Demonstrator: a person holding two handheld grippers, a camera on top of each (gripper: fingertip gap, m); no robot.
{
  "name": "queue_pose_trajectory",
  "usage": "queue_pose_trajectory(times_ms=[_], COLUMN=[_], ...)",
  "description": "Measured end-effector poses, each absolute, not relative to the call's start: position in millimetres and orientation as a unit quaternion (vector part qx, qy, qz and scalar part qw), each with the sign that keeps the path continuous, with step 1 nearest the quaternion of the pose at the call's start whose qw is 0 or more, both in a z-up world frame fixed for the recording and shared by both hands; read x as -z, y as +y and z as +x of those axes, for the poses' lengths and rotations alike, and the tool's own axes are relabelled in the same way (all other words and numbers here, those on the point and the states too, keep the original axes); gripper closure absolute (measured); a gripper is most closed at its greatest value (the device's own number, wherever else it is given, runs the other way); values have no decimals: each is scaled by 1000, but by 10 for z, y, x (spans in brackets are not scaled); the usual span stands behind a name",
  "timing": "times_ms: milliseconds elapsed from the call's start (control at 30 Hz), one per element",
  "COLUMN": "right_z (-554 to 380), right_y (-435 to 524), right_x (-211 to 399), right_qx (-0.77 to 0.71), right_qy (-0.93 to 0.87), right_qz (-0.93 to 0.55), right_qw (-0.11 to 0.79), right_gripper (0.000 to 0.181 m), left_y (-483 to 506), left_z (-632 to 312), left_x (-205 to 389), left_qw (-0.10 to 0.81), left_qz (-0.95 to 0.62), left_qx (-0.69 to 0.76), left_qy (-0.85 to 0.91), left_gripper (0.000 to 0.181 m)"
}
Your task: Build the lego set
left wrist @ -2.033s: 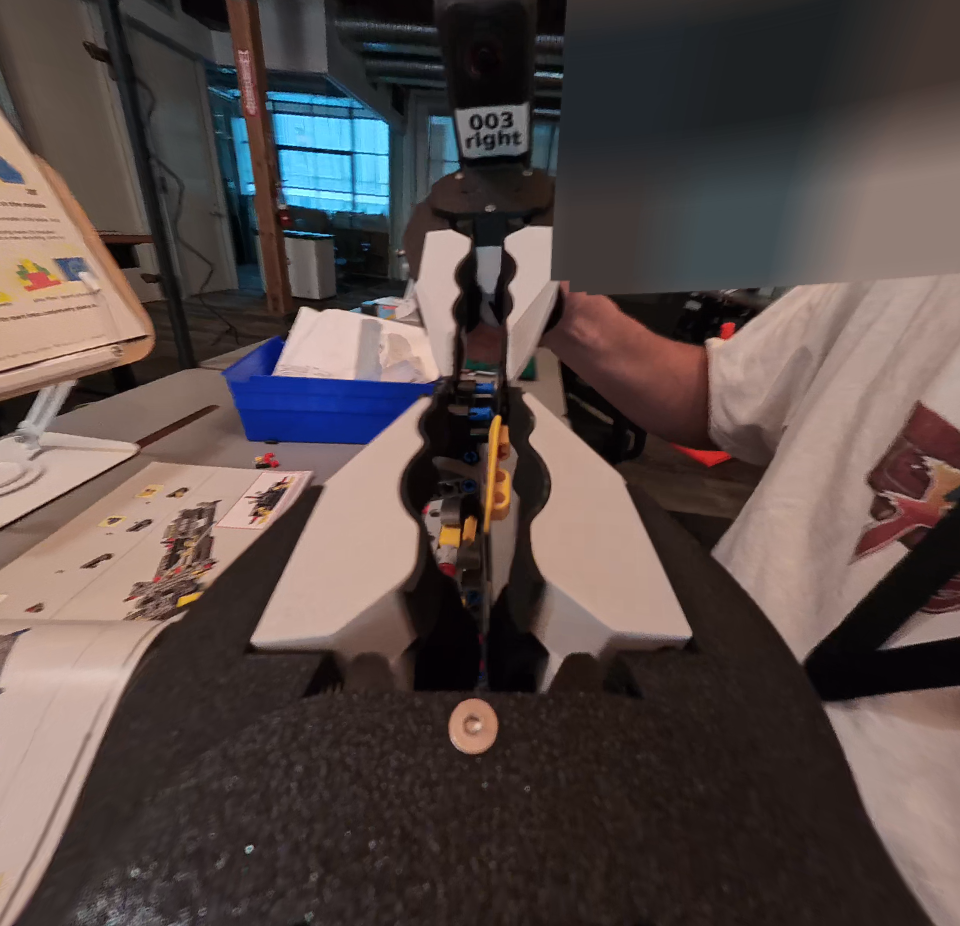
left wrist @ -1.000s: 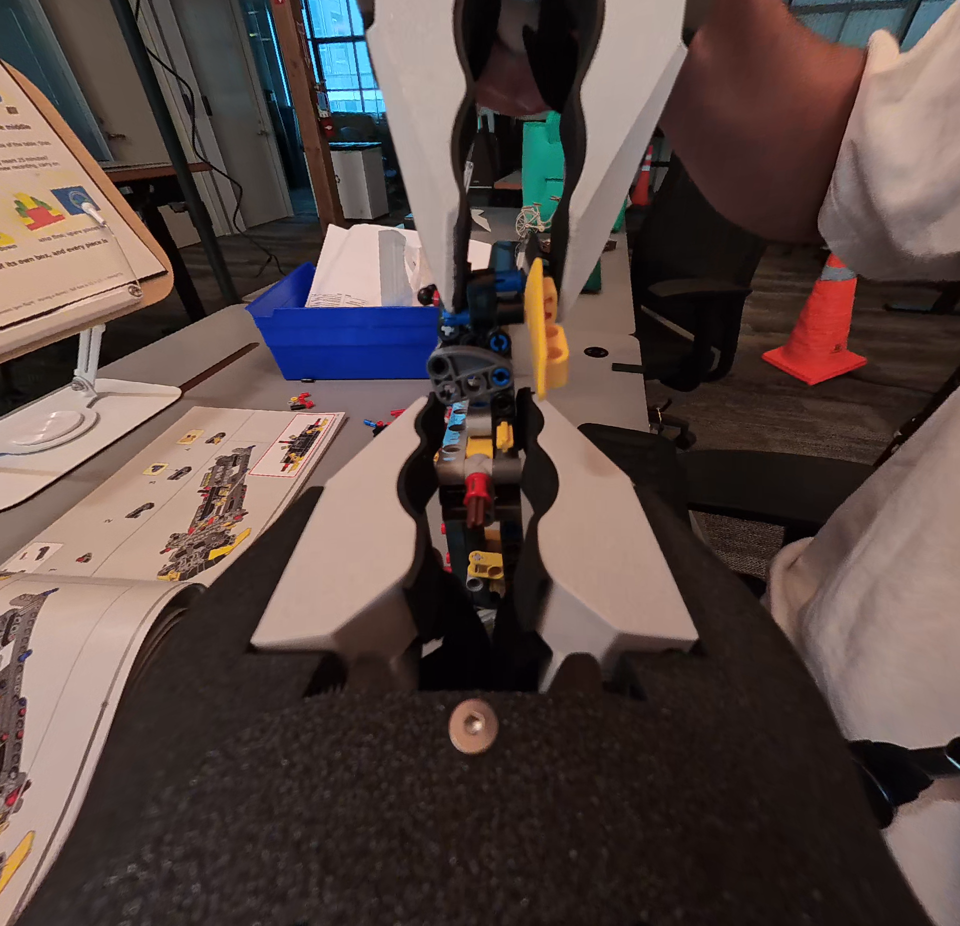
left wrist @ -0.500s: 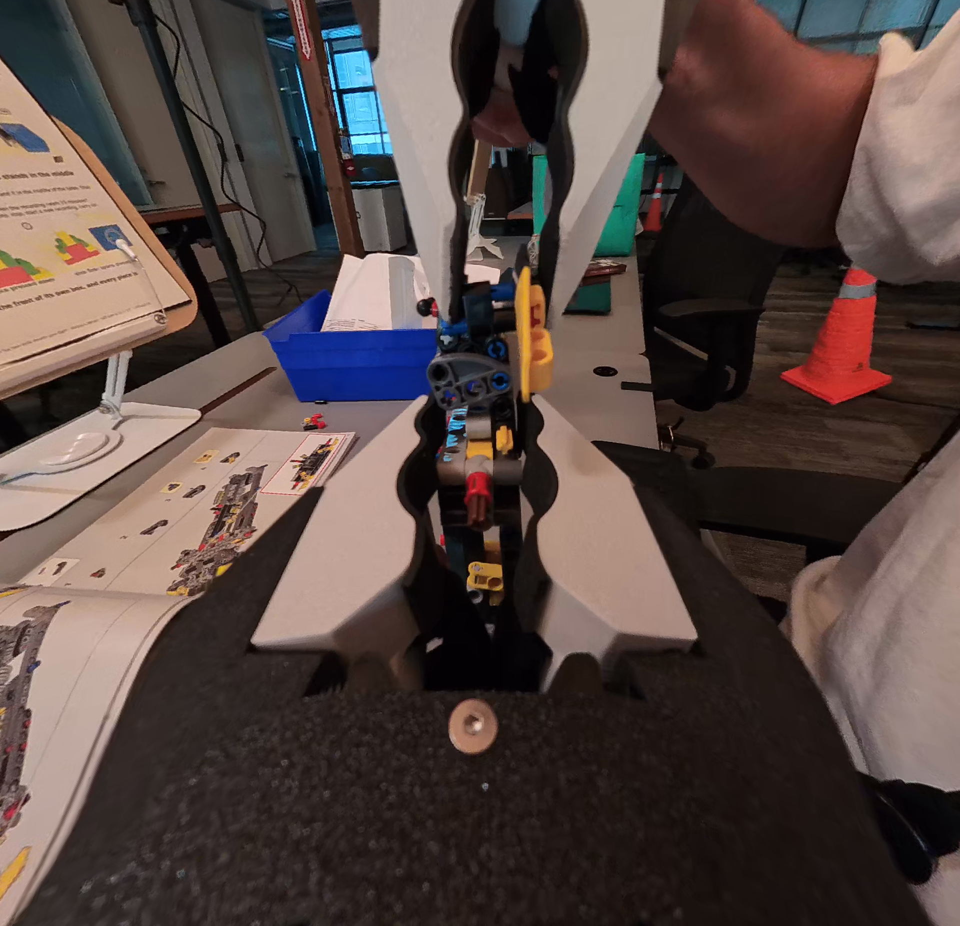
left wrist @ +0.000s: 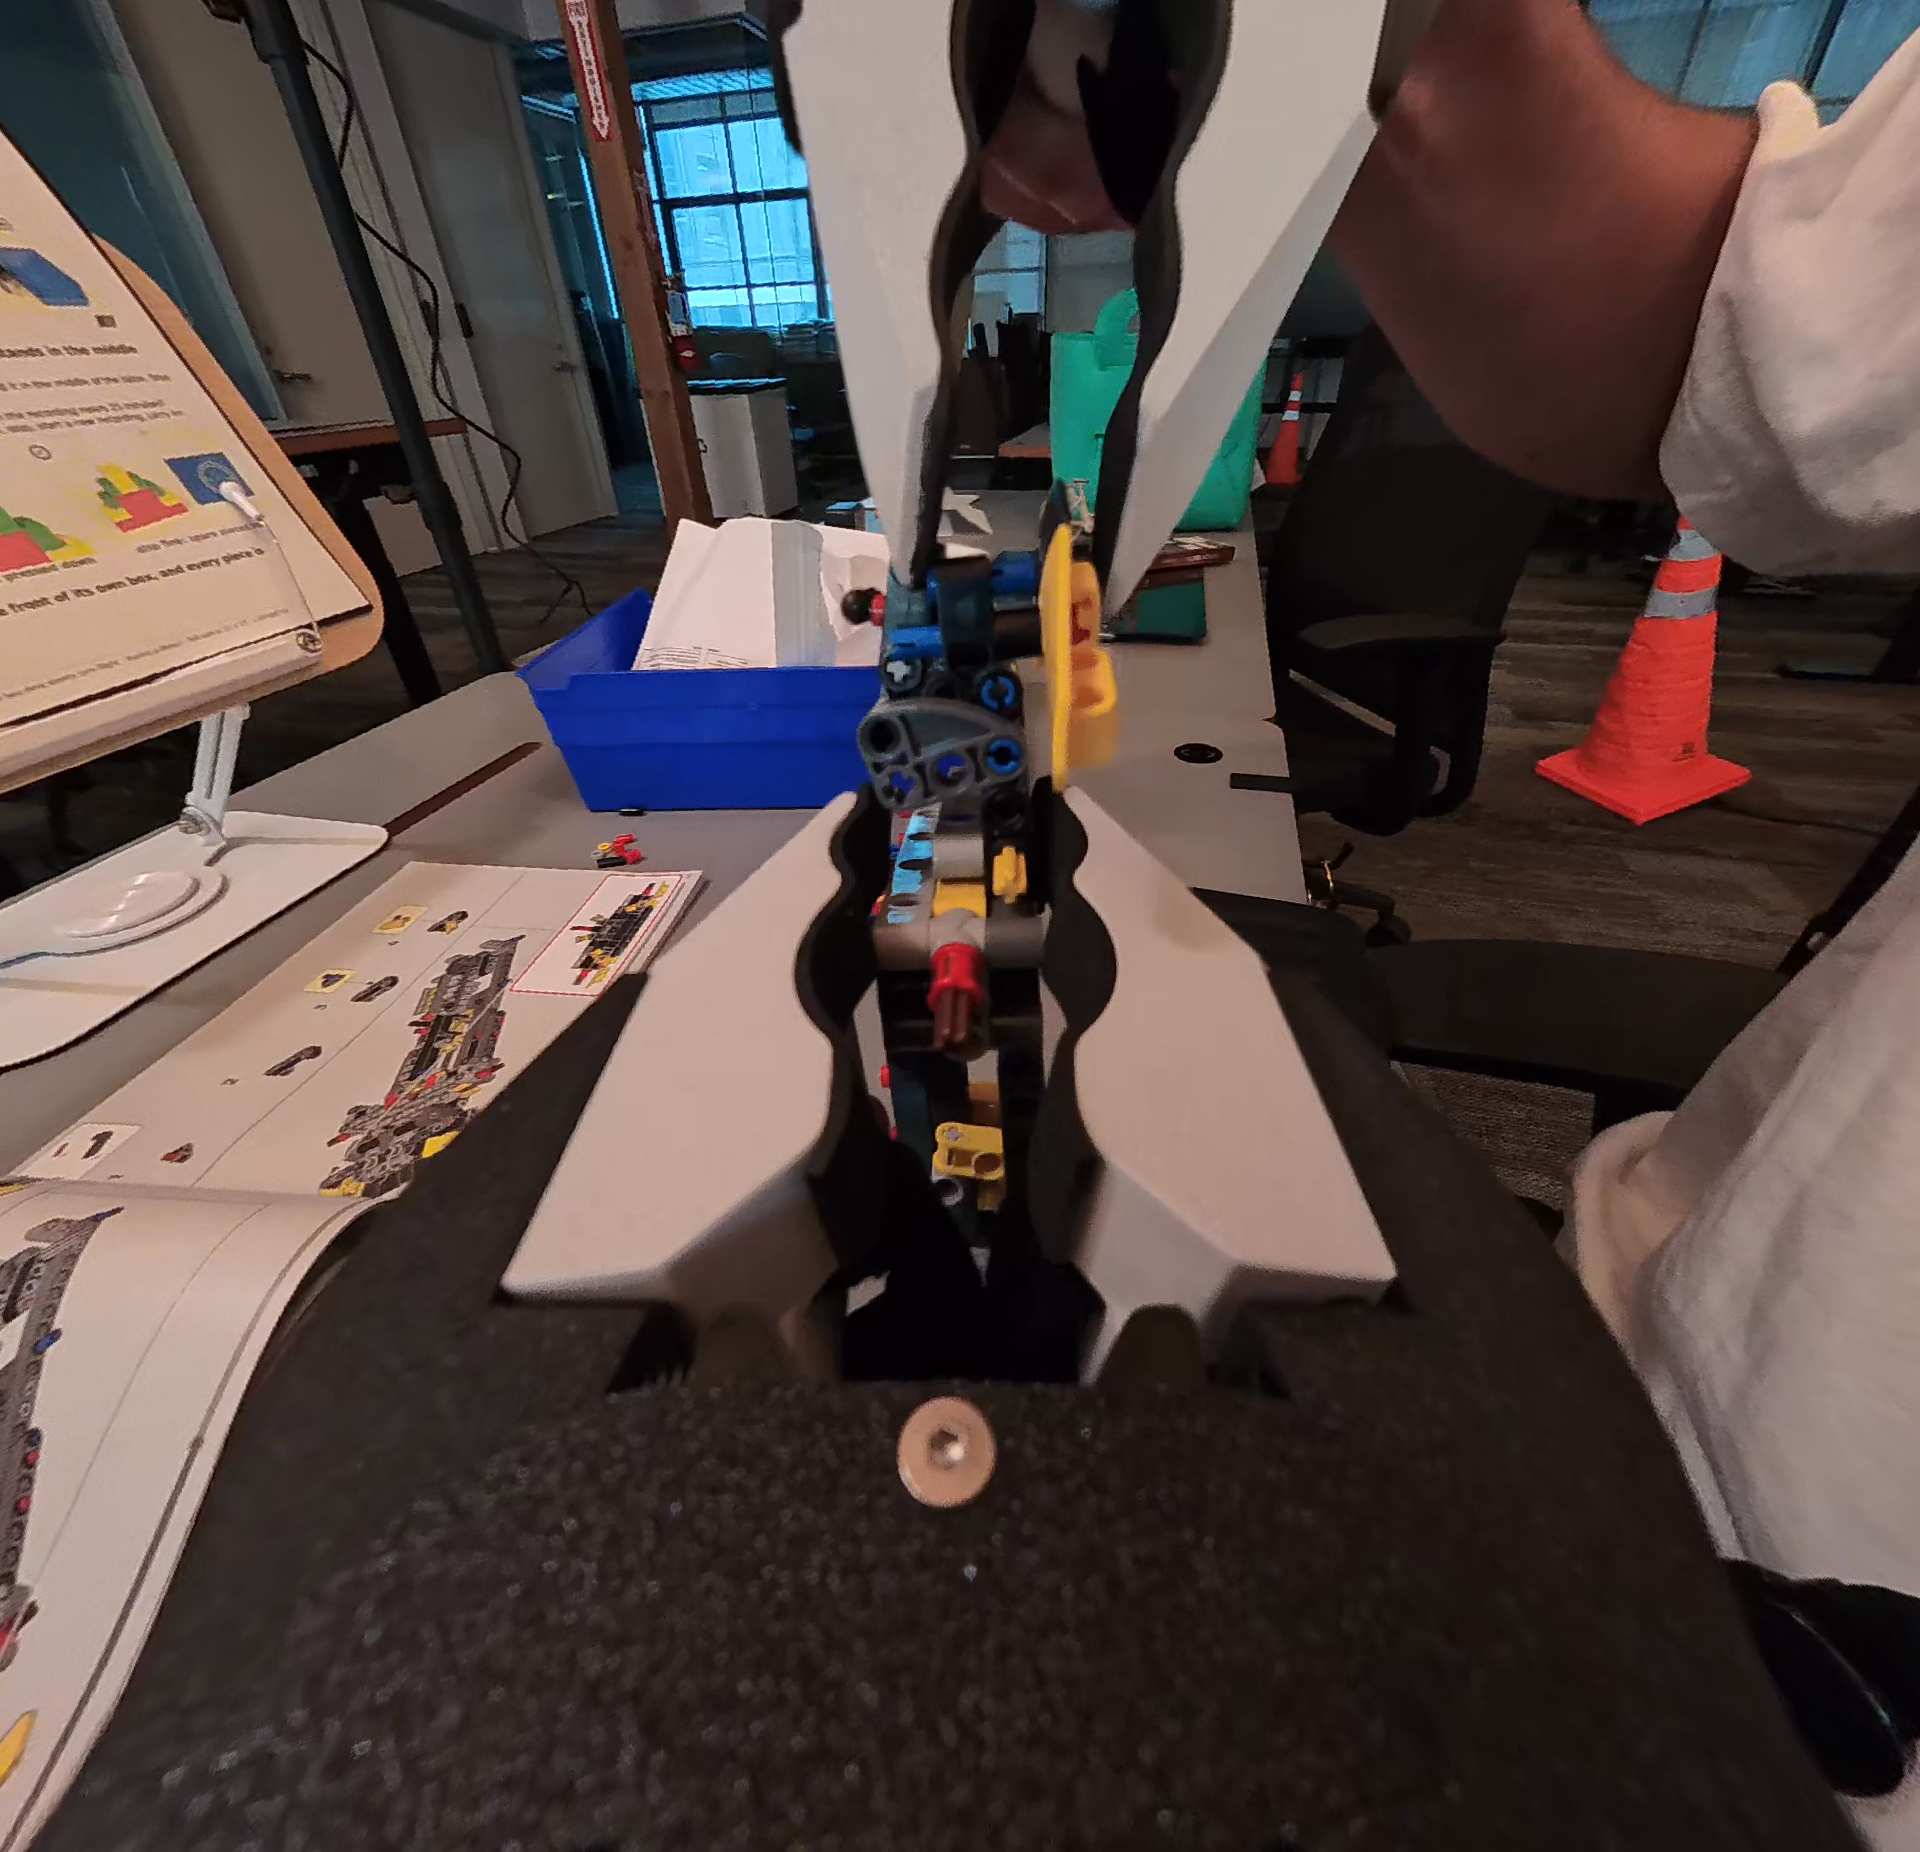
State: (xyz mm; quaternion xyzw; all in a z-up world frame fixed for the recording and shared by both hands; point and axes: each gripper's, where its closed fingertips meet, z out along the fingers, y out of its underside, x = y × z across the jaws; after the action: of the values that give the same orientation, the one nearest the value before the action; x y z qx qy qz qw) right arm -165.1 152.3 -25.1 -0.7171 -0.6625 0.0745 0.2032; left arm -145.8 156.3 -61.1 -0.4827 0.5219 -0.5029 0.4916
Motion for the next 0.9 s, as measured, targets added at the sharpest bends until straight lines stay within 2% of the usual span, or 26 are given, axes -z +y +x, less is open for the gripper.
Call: queue_pose_trajectory(times_ms=[200, 567, 900], right_z=[-1639, -1656, -1648], right_y=[1612, 1567, 1592], right_x=[241, 252, 250], right_qx=[-2, -43, -1], right_qy=[-668, -657, -675], right_qz=[-709, -720, -698], right_qw=[227, 218, 240], right_gripper=[160, 160, 165], left_y=[1641, 1598, 1584], left_z=[-1466, -1474, -1469], left_x=[622, 612, 593], left_qw=[493, 495, 505], left_qz=[-502, -494, -492], left_qx=[500, 498, 491], left_qy=[506, 513, 512], left_gripper=[155, 155, 155])
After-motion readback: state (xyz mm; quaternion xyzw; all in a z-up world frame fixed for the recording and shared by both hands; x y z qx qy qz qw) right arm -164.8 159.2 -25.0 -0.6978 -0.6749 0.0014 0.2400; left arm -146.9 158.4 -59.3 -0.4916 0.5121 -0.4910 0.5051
